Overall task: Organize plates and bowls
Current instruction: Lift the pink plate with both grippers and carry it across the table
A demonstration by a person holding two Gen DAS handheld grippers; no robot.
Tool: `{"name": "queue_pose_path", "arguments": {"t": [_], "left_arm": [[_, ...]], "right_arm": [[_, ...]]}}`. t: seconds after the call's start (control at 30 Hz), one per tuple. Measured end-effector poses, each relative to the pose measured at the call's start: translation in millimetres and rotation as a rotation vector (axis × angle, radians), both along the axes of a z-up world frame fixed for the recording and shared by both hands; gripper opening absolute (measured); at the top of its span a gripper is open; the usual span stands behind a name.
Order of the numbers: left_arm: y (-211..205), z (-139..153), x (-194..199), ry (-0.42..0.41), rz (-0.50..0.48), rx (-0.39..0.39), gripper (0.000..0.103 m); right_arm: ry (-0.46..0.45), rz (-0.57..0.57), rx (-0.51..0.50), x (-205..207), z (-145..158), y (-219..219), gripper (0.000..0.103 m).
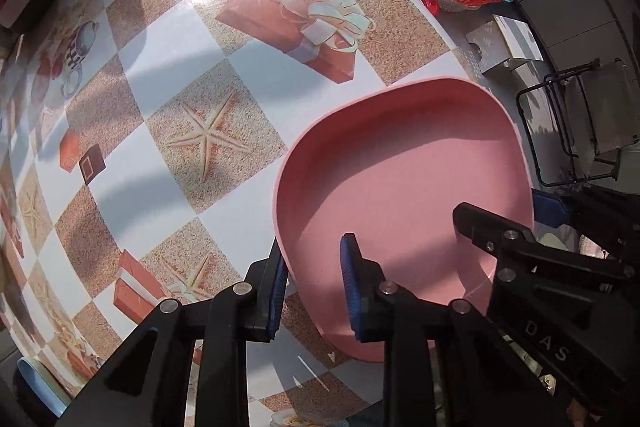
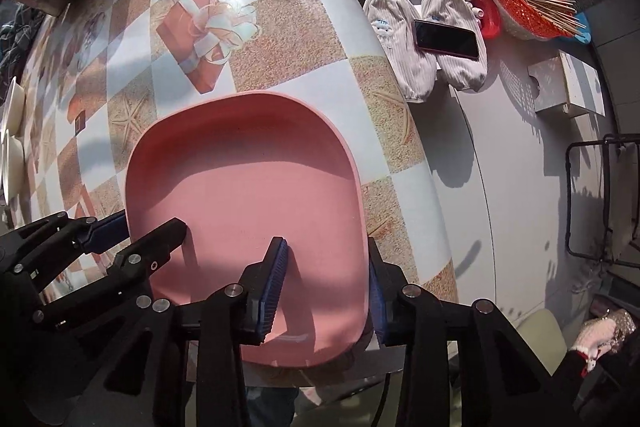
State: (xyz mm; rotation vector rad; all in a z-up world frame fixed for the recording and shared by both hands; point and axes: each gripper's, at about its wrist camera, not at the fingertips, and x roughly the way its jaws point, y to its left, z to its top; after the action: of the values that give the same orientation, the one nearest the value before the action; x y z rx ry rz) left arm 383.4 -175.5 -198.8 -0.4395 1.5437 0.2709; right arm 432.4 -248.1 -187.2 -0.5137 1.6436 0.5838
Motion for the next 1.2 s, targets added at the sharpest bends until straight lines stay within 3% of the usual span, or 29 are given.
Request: {"name": "queue_pose_path", "arguments": {"t": [0.4, 0.7, 1.0, 1.2], "left_arm": [[25, -1, -63, 0.041, -0.025, 0.059, 0.028], [57, -3, -133, 0.06, -0.076, 0.084, 0.028], [104, -8, -217, 0.109, -0.027, 0.1, 0.028], [115, -10, -238, 0.09, -0.035, 0.116, 0.028]], "right_arm": [[0.028, 0.0, 0.015, -74, 3, 31, 0.04], [0.062, -0.028, 0.011, -156, 1, 69, 0.04], [0.096, 0.013, 0.035, -250, 3, 124, 0.04], [0.086, -0.031, 0.033, -275, 2, 137, 0.042]]}}
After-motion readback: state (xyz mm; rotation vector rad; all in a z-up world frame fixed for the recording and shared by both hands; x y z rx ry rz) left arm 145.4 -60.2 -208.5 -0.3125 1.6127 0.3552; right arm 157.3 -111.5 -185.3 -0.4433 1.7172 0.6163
